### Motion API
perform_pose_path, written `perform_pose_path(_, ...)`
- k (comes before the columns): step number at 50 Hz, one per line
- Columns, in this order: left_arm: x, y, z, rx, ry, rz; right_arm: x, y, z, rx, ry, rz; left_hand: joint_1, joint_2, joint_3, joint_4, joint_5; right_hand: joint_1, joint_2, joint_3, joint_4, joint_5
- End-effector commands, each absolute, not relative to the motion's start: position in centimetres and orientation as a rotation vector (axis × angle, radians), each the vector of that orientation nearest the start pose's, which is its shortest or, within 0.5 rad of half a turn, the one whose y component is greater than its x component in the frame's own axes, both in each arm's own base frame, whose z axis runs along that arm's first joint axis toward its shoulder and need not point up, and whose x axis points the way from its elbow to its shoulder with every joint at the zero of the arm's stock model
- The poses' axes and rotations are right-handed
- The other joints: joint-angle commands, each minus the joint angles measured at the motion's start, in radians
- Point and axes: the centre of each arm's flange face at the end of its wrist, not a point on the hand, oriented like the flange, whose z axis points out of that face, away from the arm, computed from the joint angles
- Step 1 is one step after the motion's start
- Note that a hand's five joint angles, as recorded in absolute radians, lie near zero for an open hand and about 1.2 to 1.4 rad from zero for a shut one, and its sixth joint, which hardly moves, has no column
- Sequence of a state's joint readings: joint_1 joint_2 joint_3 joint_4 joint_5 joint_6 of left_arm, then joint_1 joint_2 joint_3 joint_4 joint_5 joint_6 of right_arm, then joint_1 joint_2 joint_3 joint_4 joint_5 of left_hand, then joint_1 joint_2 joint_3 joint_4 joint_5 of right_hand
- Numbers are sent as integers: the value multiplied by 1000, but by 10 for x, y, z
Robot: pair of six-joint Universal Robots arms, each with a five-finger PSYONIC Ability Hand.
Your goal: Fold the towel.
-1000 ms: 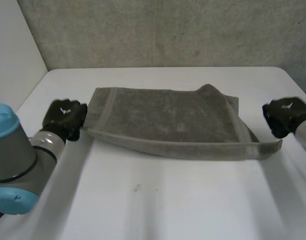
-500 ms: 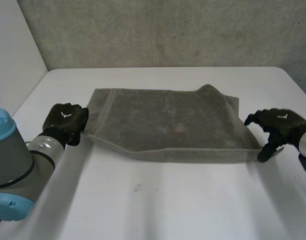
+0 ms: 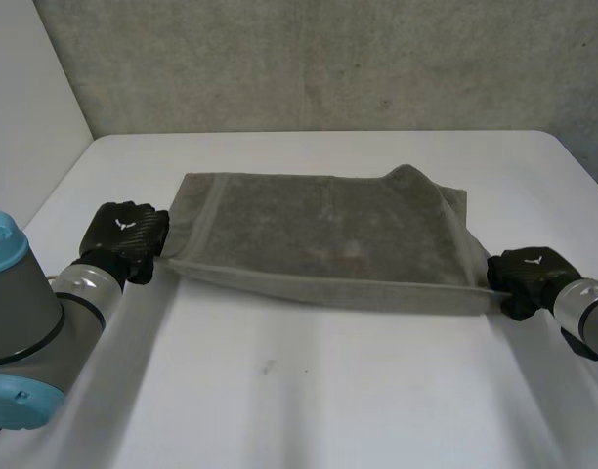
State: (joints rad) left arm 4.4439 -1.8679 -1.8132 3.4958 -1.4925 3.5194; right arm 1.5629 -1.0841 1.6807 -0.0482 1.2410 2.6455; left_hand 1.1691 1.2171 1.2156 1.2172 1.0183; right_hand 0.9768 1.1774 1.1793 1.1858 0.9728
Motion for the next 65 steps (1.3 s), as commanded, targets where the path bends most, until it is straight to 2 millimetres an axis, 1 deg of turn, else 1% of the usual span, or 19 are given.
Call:
perform_pose_path(1, -223, -278, 183, 849, 2236, -2022, 155, -321, 188, -890, 2449, -1799, 227, 179, 181, 179, 203, 419, 219, 217, 210, 249)
perform_pose_path(3, -222, -277, 195, 840, 2206, -2052, 156, -315, 217, -902, 2384, -1902, 227, 179, 181, 179, 203, 419, 219, 217, 210, 249)
perform_pose_path(5, -221, -275, 215, 822, 2158, -2103, 158, -303, 273, -920, 2260, -2096, 227, 179, 181, 179, 203, 419, 219, 217, 210, 249)
perform_pose_path(8, -219, -269, 256, 793, 2050, -2206, 157, -294, 313, -929, 2206, -2182, 227, 179, 181, 179, 203, 419, 219, 217, 210, 249)
perform_pose_path(12, -217, -261, 305, 761, 1930, -2312, 159, -287, 339, -952, 2196, -2174, 227, 179, 181, 179, 203, 419, 219, 217, 210, 249)
perform_pose_path(16, -217, -258, 317, 766, 1935, -2309, 159, -279, 357, -1010, 2241, -2111, 227, 179, 181, 179, 203, 419, 219, 217, 210, 249)
perform_pose_path(21, -221, -260, 307, 857, 2025, -2226, 162, -294, 331, -1175, 2354, -1955, 227, 179, 181, 179, 203, 419, 219, 217, 210, 249)
perform_pose_path(26, -233, -290, 242, 1077, 2153, -1939, 179, -310, 291, -1302, 2428, -1792, 227, 179, 181, 179, 203, 419, 219, 217, 210, 249)
perform_pose_path(30, -240, -304, 213, 1181, 2143, -1827, 191, -330, 247, -1355, 2565, -1653, 227, 179, 181, 179, 203, 419, 219, 217, 210, 249)
perform_pose_path(36, -250, -339, 176, 1263, 2109, -1750, 200, -352, 220, -1409, 2607, -1665, 227, 179, 181, 179, 203, 419, 219, 217, 210, 249)
perform_pose_path(39, -254, -351, 181, 1248, 2075, -1788, 208, -367, 222, -1392, 2544, -1816, 227, 179, 181, 179, 203, 419, 219, 217, 210, 249)
perform_pose_path(42, -264, -379, 216, 1177, 1928, -1956, 215, -391, 253, -1292, 2395, -2141, 227, 179, 181, 179, 203, 419, 219, 217, 210, 249)
perform_pose_path(44, -271, -400, 273, 1041, 1674, -2200, 226, -406, 308, -1087, 2102, -2554, 227, 179, 181, 179, 203, 419, 219, 217, 210, 249)
perform_pose_path(45, -271, -401, 273, 1040, 1673, -2201, 226, -406, 308, -1086, 2101, -2556, 227, 179, 181, 179, 203, 419, 219, 217, 210, 249)
perform_pose_path(47, -276, -403, 337, 853, 1406, -2463, 230, -403, 373, -816, 1702, -2901, 227, 179, 181, 179, 203, 419, 219, 217, 210, 249)
perform_pose_path(48, -276, -403, 337, 851, 1405, -2464, 230, -403, 373, -815, 1699, -2902, 227, 179, 181, 179, 203, 419, 219, 217, 210, 249)
perform_pose_path(52, -262, -388, 409, 530, 1175, -2779, 224, -385, 417, -608, 1362, -3102, 227, 179, 181, 179, 203, 419, 219, 217, 210, 249)
perform_pose_path(56, -257, -385, 407, 463, 1267, -2848, 225, -384, 401, -659, 1461, -3031, 227, 179, 181, 179, 203, 419, 219, 217, 210, 249)
perform_pose_path(65, -250, -388, 312, 542, 1740, -2623, 229, -373, 305, -920, 1870, -2586, 227, 179, 181, 179, 203, 419, 219, 217, 210, 249)
